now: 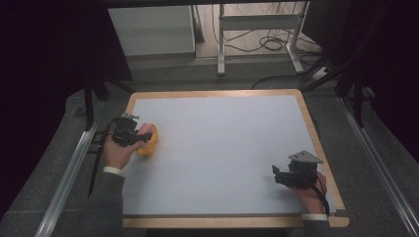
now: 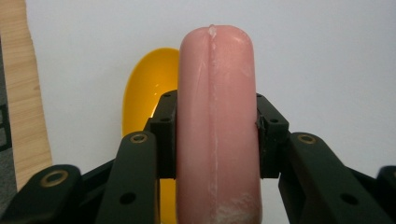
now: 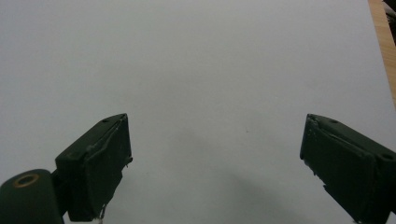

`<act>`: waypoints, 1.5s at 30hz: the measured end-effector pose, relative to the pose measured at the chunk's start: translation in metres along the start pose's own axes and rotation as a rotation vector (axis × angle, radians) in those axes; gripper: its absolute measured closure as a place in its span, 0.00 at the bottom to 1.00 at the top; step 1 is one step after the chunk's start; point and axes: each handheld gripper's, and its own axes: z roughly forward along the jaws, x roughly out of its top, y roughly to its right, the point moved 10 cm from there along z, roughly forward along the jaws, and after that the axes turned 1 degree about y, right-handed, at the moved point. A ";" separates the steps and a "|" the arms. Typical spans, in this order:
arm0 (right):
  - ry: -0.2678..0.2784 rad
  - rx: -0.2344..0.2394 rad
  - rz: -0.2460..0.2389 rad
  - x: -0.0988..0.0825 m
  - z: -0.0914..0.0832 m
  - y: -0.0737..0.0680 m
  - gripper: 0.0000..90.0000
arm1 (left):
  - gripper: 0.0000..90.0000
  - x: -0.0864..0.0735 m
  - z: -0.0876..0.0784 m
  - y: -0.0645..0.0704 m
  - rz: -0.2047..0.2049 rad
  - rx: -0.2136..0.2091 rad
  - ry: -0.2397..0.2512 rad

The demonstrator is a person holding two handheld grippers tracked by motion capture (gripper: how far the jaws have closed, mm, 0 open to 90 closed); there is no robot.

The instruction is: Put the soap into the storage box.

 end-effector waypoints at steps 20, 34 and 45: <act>0.001 -0.007 0.000 0.000 0.000 0.001 0.10 | 0.67 -0.015 0.030 -0.014 -0.034 0.022 -0.082; 0.002 -0.008 0.001 0.000 0.000 0.001 0.10 | 0.42 0.003 -0.003 -0.001 0.009 0.003 0.056; 0.006 -0.004 -0.003 0.002 0.000 0.000 0.10 | 0.34 -0.005 -0.027 0.033 0.081 -0.100 0.125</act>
